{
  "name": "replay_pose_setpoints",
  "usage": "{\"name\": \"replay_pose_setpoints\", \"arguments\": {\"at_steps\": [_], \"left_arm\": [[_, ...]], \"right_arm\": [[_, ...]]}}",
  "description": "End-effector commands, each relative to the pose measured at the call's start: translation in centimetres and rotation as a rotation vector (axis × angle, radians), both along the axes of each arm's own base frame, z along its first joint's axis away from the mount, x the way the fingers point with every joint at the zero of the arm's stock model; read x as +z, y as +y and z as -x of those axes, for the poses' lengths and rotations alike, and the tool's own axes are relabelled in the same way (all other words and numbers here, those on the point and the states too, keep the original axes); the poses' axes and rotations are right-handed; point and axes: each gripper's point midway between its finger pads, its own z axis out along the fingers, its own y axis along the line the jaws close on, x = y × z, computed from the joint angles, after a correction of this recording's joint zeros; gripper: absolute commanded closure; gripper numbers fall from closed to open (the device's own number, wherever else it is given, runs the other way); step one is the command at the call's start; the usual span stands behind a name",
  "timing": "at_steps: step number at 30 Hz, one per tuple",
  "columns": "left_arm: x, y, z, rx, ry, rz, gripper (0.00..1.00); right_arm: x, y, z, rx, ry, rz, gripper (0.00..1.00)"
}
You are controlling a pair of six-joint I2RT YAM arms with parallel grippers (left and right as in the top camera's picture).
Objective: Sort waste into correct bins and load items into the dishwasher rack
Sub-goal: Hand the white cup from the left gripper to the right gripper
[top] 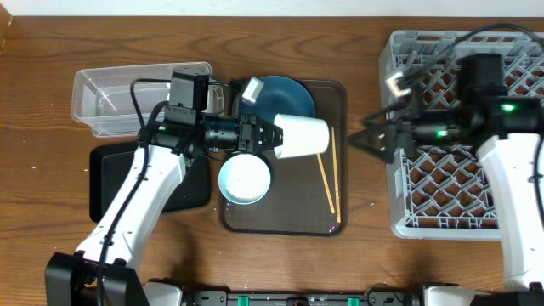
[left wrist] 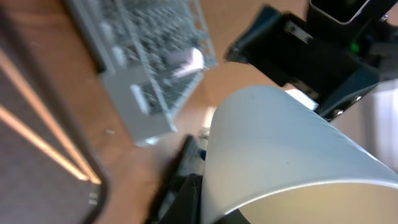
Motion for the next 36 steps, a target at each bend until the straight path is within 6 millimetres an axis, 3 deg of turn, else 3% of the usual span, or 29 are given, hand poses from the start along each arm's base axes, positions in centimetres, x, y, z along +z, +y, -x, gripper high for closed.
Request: {"name": "replay_pose_setpoints", "arguments": {"at_steps": [1,8,17,24,28,30,32,35,36], "left_arm": [[1.9,-0.8,1.7,-0.108,0.021,0.095,0.94],[1.9,-1.4,2.4,-0.133,0.031,0.098,0.94],[2.1,-1.4,2.5,-0.141,0.036,0.107,0.94],[2.1,-1.4,2.5,-0.141,0.036,0.107,0.94],[2.1,-1.4,2.5,-0.141,0.036,0.107,0.94],[2.1,-1.4,2.5,-0.141,0.035,0.107,0.94],[2.1,-1.4,2.4,-0.144,0.003,0.11,0.85],[1.5,-1.4,1.8,-0.116,-0.054,0.075,0.64],[1.1,-1.4,1.4,-0.096,-0.059,0.052,0.62]], "right_arm": [[2.0,3.1,1.8,0.161,-0.106,-0.124,0.1],[2.0,6.3,3.5,0.278,-0.163,-0.118,0.11],[1.1,6.9,4.2,0.295,-0.14,-0.068,0.17],[0.8,6.8,4.1,0.288,-0.138,-0.049,0.3],[0.3,6.6,4.0,0.279,-0.13,-0.02,0.48],[0.0,6.4,3.9,0.272,-0.127,0.001,0.52],[-0.7,6.1,3.7,0.251,-0.114,0.046,0.63],[-2.1,5.3,2.8,0.181,-0.067,0.141,0.69],[-2.8,4.7,2.3,0.14,-0.043,0.19,0.71]]}}
